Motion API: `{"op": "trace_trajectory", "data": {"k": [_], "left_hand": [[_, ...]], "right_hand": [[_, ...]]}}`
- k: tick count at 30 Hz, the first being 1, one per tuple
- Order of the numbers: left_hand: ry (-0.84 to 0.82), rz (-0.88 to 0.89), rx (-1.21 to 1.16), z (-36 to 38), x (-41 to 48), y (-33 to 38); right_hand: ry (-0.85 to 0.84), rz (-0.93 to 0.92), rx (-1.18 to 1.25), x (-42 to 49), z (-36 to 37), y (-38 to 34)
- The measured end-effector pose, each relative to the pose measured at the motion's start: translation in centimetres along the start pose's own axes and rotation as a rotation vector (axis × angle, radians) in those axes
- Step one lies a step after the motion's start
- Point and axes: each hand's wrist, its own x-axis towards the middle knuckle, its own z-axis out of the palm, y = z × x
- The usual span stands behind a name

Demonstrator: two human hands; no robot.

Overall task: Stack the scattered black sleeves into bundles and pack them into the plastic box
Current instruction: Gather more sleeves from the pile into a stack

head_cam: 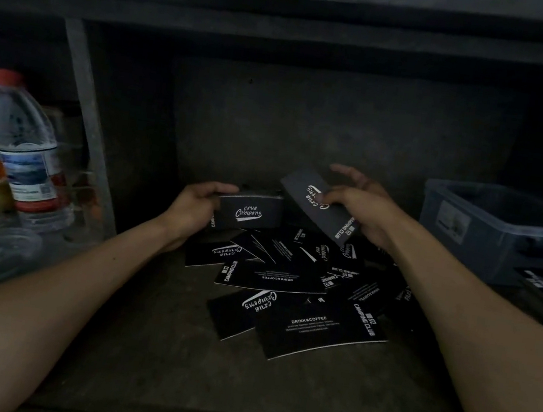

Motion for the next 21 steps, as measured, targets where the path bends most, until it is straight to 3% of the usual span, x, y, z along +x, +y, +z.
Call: {"op": "trace_trajectory", "data": {"k": [6, 10, 14, 16, 19, 21], "left_hand": [[-0.084, 0.079, 0.124, -0.1, -0.2, -0.1], [-0.097, 0.081, 0.165, 0.0, -0.5, 0.2], [-0.118, 0.016, 0.056, 0.2, -0.9, 1.1], [-0.173, 0.016, 0.099, 0.0, -1.2, 1.3], [-0.157, 0.064, 0.189, -0.2, -1.2, 0.7], [-0.12, 0.122, 0.183, 0.0, -0.8, 0.1]], "right_hand": [[0.133, -0.002, 0.105, -0.2, 0.6, -0.2], [0.043, 0.04, 0.213, -0.4, 0.7, 0.0], [-0.02, 0.069, 0.307, -0.5, 2.0, 0.4], [0.015, 0.097, 0.326, -0.7, 3.3, 1.0], [0.151, 0.065, 0.15, -0.6, 4.4, 2.3], [0.16, -0.009, -0.177, -0.1, 4.2, 2.7]]}}
